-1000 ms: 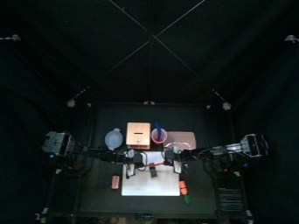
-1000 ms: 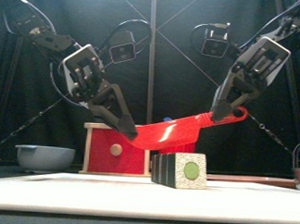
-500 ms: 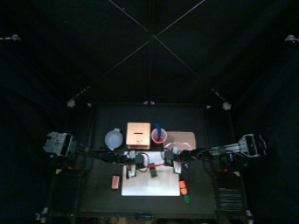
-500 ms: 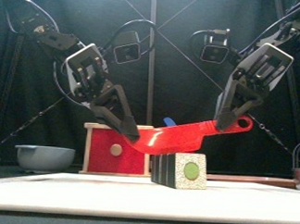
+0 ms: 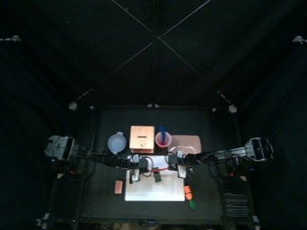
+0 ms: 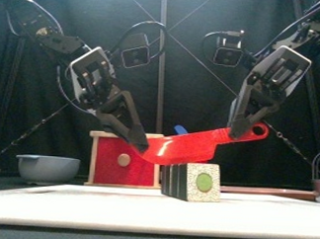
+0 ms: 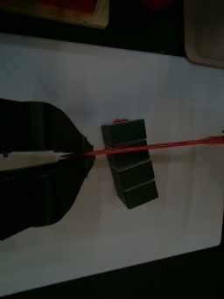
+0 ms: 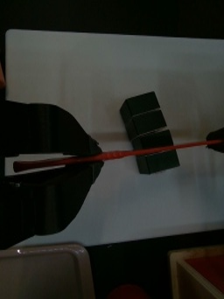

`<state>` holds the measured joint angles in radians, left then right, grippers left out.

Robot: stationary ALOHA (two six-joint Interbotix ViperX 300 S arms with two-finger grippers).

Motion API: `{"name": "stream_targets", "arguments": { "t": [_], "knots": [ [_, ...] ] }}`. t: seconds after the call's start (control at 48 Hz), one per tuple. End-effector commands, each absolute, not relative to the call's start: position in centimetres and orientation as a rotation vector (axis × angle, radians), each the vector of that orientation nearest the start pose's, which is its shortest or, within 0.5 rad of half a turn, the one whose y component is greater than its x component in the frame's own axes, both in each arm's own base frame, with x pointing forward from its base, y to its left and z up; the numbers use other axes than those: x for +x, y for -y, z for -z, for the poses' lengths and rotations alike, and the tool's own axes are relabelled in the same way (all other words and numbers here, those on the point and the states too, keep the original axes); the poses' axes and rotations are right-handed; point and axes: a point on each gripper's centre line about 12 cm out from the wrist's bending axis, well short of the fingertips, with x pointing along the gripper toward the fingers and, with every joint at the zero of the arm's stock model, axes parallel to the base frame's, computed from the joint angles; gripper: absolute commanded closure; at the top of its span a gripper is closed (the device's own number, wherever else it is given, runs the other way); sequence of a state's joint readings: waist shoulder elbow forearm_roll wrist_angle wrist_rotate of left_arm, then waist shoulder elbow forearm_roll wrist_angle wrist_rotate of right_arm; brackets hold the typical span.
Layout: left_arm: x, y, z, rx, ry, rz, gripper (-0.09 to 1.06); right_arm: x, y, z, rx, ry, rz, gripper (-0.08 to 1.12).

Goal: Place sushi on board then cut the sushi with the knife then place the pieces on the plate
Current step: Cut the sushi into 4 pieces

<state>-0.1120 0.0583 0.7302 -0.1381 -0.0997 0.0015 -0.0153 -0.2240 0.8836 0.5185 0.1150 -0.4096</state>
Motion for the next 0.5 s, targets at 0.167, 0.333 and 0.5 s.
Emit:
{"name": "stream_targets", "arguments": {
  "t": [0.167, 0.333, 0.5],
  "knots": [
    [38.65, 4.18, -15.78, -0.082, -0.625, 0.056, 0.57, 32.01, 0.32, -19.21, 0.132, -0.683, 0.012, 0.64],
    [38.65, 4.14, -15.98, -0.07, -0.618, 0.061, 0.57, 31.92, 0.41, -19.2, 0.133, -0.683, 0.015, 0.64],
    [38.66, 4.14, -15.99, -0.07, -0.616, 0.061, 0.57, 31.86, 0.41, -19.0, 0.133, -0.689, 0.015, 0.64]
  ]
}}
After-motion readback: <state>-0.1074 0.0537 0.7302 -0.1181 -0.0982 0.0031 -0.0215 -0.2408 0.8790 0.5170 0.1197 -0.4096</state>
